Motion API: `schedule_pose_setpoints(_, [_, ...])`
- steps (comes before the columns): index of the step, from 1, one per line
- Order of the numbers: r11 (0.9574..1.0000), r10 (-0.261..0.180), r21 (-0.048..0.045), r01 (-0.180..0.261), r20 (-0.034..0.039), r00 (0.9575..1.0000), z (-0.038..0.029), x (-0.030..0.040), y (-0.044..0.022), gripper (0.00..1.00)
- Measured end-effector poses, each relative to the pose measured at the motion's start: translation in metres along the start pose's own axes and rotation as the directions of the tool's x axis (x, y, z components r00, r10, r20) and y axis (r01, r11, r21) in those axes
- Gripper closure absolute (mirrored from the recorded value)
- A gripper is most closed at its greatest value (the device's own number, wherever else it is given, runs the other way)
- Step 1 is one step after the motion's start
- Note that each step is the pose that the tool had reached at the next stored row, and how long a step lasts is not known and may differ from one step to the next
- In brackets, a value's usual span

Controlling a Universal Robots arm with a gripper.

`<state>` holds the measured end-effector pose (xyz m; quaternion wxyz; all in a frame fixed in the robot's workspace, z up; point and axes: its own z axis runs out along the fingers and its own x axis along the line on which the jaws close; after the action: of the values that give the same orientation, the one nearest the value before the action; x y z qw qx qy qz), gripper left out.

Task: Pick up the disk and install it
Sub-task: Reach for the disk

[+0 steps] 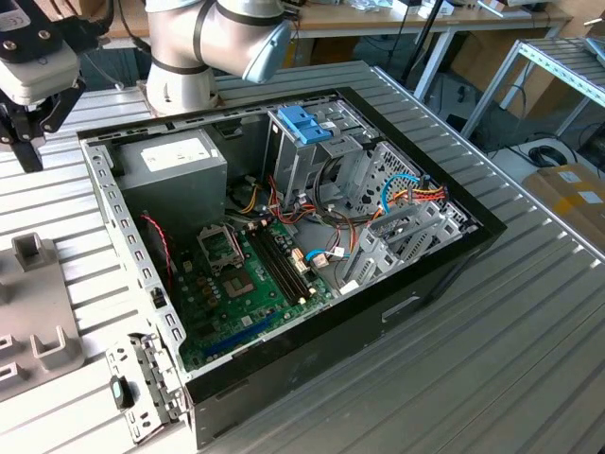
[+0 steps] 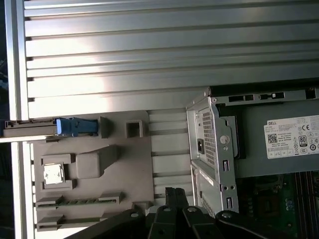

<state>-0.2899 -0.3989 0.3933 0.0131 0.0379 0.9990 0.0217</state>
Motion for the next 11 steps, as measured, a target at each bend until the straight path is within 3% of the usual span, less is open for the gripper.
schedule_pose_setpoints(11, [1.0, 0.0, 0.0, 0.0, 0.0, 1.0, -0.0004, 0.0172, -0.0013, 0.9])
